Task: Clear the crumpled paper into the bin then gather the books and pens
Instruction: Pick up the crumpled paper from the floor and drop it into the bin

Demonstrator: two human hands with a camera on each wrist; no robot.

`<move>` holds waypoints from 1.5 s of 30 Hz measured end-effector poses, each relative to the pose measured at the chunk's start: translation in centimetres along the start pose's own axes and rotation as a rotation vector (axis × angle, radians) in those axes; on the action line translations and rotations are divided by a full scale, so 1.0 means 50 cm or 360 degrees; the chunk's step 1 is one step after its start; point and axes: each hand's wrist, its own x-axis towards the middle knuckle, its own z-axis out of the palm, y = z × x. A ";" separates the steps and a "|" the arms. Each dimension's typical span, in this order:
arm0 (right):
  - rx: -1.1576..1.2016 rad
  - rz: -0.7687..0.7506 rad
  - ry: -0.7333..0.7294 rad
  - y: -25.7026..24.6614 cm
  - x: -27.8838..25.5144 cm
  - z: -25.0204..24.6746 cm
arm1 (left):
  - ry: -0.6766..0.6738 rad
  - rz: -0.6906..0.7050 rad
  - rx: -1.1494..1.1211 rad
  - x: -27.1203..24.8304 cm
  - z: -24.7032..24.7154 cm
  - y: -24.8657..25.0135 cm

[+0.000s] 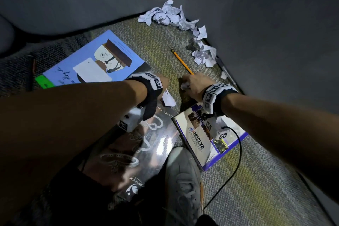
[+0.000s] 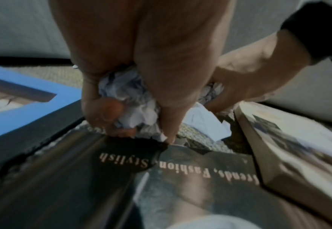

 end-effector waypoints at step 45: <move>0.1803 -0.0956 -0.0461 -0.940 -0.152 -0.452 | 0.1505 -0.0307 -0.2744 -0.890 0.093 -0.539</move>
